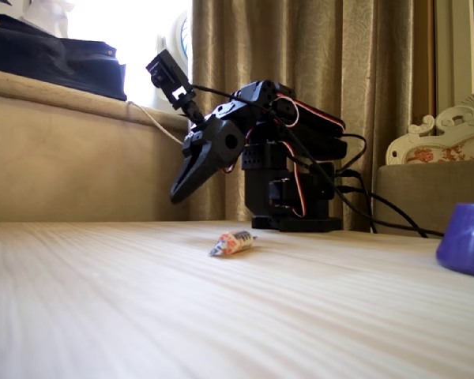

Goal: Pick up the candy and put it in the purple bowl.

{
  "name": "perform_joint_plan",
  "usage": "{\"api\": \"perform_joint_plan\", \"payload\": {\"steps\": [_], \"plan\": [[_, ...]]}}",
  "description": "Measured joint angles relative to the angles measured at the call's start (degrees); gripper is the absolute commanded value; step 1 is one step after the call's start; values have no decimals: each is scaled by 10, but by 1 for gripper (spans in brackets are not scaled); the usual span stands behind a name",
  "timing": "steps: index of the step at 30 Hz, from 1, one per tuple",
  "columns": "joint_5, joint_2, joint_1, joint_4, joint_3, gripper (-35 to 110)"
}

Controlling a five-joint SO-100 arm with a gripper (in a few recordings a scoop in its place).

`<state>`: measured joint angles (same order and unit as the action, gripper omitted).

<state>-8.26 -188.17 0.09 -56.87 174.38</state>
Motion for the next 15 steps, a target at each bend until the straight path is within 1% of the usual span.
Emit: {"api": "perform_joint_plan", "payload": {"steps": [4,11,15], "plan": [[-1,0,2,0,0,0],[-46,0,25,-2,0,0],[-83,-1,-9,-32,-11,0]]}}
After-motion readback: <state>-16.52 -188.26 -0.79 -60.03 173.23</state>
